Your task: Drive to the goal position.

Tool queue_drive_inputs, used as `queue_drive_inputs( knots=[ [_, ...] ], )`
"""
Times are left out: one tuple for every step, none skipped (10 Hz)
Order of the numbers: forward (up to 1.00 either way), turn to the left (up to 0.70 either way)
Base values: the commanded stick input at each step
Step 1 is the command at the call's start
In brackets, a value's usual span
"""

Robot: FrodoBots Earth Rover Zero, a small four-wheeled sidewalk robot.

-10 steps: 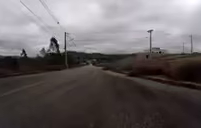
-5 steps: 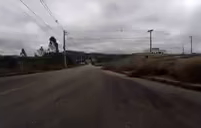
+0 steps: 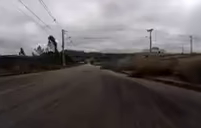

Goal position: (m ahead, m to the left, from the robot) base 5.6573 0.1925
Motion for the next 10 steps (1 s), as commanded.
queue_drive_inputs(
  knots=[
    [0.7,0.0],
    [0.7,0.0],
    [0.7,0.0],
    [0.7,0.0],
    [0.7,0.0],
    [0.7,0.0],
    [0.7,0.0],
    [0.7,0.0],
    [0.7,0.0],
    [0.7,0.0]
  ],
)
